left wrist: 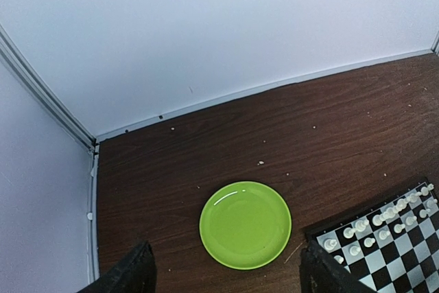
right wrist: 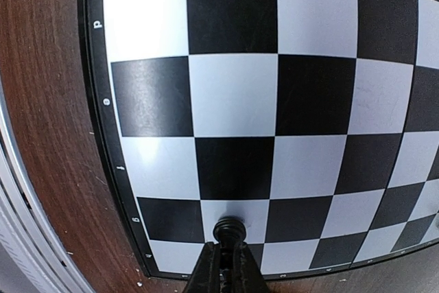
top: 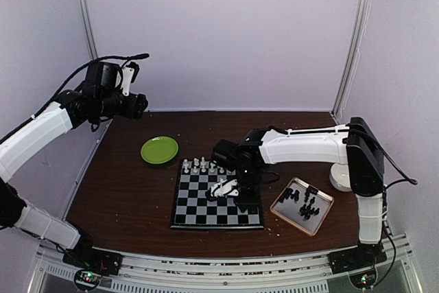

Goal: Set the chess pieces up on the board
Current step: Place the pawn at b7.

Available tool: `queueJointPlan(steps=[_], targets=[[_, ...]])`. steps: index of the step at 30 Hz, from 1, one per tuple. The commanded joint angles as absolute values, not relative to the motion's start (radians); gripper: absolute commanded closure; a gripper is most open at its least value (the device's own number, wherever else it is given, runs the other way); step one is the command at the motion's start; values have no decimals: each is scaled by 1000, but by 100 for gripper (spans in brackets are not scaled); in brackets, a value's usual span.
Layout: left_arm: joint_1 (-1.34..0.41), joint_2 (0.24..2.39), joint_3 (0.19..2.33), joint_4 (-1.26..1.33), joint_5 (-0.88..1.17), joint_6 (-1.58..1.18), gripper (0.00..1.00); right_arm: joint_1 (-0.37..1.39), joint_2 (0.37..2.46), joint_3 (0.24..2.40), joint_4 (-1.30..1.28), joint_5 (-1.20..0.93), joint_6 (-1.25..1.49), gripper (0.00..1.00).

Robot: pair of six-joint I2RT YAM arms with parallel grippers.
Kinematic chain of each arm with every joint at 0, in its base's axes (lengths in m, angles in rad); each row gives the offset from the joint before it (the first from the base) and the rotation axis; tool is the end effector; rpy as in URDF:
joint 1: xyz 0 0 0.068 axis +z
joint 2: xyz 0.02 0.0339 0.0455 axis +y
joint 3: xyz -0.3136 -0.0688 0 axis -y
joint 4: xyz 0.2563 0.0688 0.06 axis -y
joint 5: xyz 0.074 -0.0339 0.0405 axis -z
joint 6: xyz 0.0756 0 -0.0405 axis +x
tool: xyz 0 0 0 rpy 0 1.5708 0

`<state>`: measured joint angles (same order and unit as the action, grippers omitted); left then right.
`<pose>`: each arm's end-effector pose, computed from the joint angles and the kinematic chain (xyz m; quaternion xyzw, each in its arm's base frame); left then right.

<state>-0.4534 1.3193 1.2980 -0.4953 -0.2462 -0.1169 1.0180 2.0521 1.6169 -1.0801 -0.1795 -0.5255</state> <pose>0.3025 -0.1269 0.3990 0.0827 0.8560 -0.0386 0.5089 0.2149 0.3740 0.1897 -0.6961 0.7118 0.0936 0.0050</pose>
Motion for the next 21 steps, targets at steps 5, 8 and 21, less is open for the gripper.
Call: queueJointPlan(steps=[5, 8, 21], targets=[[-455, 1317, 1295, -451, -241, -102, 27, 1019, 2070, 1635, -1074, -160, -517, 92], [-454, 1316, 1295, -451, -241, -101, 27, 1019, 2072, 1635, -1074, -165, -517, 91], [-455, 1321, 1295, -450, -235, -100, 27, 1019, 2043, 1642, -1081, -158, -516, 71]])
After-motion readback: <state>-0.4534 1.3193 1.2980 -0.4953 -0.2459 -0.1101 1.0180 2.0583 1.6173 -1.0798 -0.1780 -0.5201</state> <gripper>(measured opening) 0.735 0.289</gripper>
